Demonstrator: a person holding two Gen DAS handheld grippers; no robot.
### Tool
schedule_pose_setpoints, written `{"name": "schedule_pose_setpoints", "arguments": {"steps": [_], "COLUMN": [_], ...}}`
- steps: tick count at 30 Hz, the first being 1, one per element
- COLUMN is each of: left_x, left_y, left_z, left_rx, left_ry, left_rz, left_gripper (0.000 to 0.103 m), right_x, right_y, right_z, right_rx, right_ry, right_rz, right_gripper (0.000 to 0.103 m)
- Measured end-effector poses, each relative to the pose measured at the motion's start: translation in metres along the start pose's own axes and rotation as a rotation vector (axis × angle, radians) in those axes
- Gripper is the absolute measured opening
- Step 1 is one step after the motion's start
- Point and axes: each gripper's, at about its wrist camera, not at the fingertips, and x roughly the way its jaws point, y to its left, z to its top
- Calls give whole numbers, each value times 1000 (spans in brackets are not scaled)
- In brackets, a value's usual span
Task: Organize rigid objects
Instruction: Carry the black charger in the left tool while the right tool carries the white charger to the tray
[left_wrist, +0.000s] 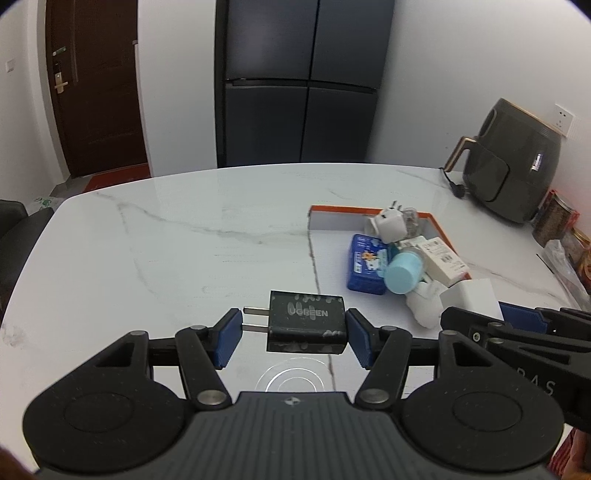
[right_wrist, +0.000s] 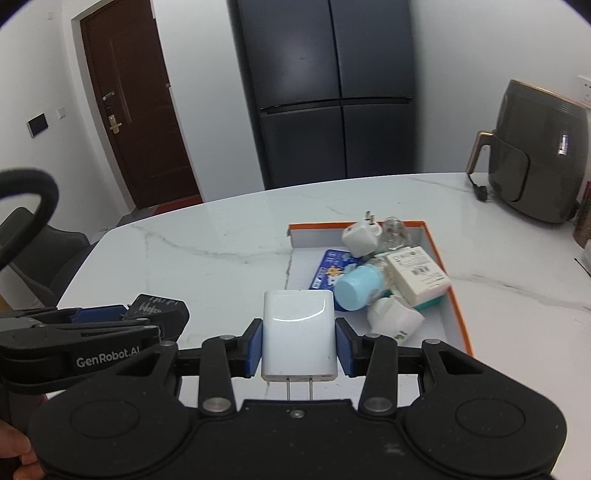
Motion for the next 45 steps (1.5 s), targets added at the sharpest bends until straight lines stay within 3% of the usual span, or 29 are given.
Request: {"name": "schedule_pose_setpoints", "arguments": {"steps": [16, 45], "left_x": [-3, 5], "left_y": [-40, -92], "left_z": [-3, -4], "left_rx": [49, 106], "left_ry": [-16, -15], "left_rz": [-60, -133], "left_gripper": [61, 61], "right_x": [-30, -49], "right_y": [-26, -72], "right_z": [-6, -11], "right_rx": [34, 91], "right_ry": [-43, -61], "right_rz": [-67, -139], "right_gripper": [50, 50]}}
